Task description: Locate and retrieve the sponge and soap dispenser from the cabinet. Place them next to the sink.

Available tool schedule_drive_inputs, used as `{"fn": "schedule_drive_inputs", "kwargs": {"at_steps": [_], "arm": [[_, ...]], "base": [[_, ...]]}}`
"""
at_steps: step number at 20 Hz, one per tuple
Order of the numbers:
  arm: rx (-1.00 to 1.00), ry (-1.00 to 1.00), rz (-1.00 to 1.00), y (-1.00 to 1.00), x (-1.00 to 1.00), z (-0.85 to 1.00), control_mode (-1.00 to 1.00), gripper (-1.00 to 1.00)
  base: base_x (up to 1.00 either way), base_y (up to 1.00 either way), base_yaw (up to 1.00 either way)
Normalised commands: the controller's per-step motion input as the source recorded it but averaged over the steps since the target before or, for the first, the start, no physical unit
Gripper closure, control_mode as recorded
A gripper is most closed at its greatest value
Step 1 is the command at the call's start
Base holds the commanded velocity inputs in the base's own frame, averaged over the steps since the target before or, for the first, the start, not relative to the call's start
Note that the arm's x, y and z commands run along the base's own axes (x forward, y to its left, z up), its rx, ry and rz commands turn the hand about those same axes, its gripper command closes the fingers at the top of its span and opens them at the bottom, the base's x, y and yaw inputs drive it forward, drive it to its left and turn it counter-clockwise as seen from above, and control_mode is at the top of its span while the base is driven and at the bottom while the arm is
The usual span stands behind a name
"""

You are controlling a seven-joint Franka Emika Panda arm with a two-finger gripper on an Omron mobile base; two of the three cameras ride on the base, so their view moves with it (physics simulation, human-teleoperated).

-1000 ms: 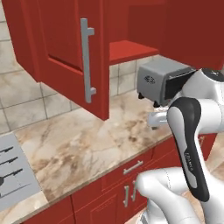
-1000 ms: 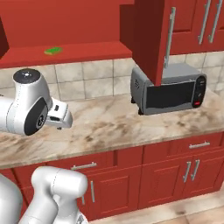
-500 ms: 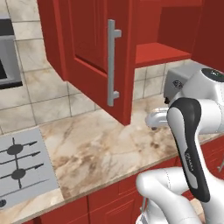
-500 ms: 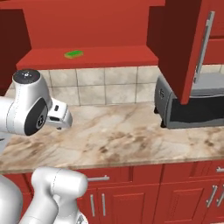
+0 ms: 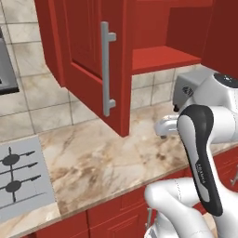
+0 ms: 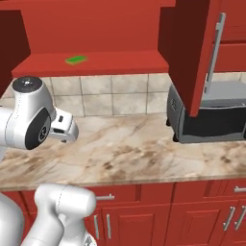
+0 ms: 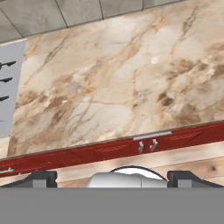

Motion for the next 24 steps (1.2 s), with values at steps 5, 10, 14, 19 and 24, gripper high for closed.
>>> {"fn": "schedule_drive_inputs", "kwargs": {"at_steps": [5,10,14,19,24], "arm": [[0.0,0.0,0.0,0.0,0.0,0.0,1.0,-1.0],[0.0,0.0,0.0,0.0,0.0,0.0,1.0,-1.0],[0.0,0.0,0.0,0.0,0.0,0.0,1.0,-1.0],[0.0,0.0,0.0,0.0,0.0,0.0,1.0,-1.0],[0.0,0.0,0.0,0.0,0.0,0.0,1.0,-1.0]], "base": [[0.41,-0.37,0.12],[0.2,-0.06,0.09],[0.13,0.31,-0.03],[0.55,0.05,-0.01],[0.59,-0.06,0.03]]}}
